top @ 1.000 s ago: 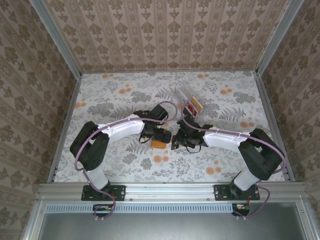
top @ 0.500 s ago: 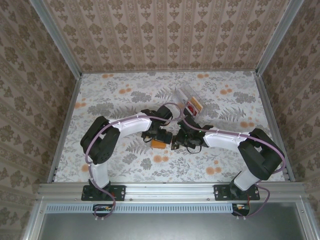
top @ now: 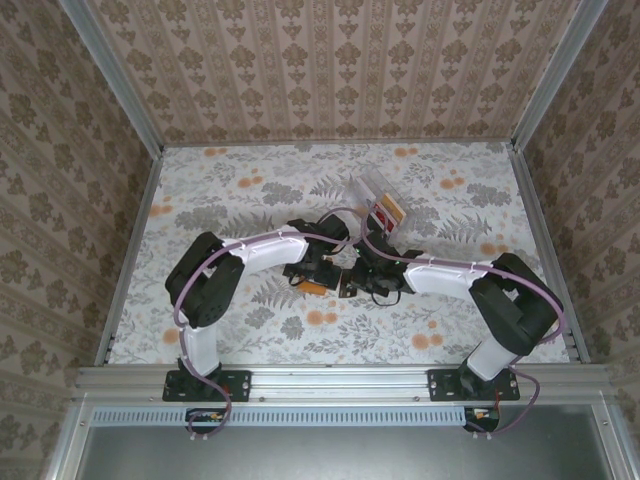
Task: Put the credit cards into the card holder
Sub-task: Open the card holder at the center of the table.
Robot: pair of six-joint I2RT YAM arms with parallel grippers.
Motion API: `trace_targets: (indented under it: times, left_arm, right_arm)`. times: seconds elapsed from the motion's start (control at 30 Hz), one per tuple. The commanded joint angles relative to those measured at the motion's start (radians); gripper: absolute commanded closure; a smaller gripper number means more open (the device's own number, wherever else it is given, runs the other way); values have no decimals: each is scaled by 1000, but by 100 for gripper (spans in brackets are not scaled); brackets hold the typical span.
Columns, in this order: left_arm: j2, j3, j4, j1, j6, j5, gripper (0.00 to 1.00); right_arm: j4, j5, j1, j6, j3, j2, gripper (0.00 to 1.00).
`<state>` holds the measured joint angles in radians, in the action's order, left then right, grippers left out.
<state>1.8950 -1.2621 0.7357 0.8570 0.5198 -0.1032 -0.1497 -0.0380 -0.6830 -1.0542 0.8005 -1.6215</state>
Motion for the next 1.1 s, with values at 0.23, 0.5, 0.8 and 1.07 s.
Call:
trace_targets:
  times: [0.23,0.5,0.8,1.07]
  left_arm:
    - [-67,-36,68,5,-6,-68,27]
    - [-70,-45,76,5,-17,-68,34]
    - [-71,-33,55,1,-19,-21,33]
    - [-69,-25,49,-14,-9,-19,40]
  right_arm:
    - [-142,46,6,0,-18,-76,100]
    - [-142,45,6,-2,-14,-85,100]
    - [-144,46,6,3,-9,-90,100]
    - [-144,45,6,2,-9,-91,100]
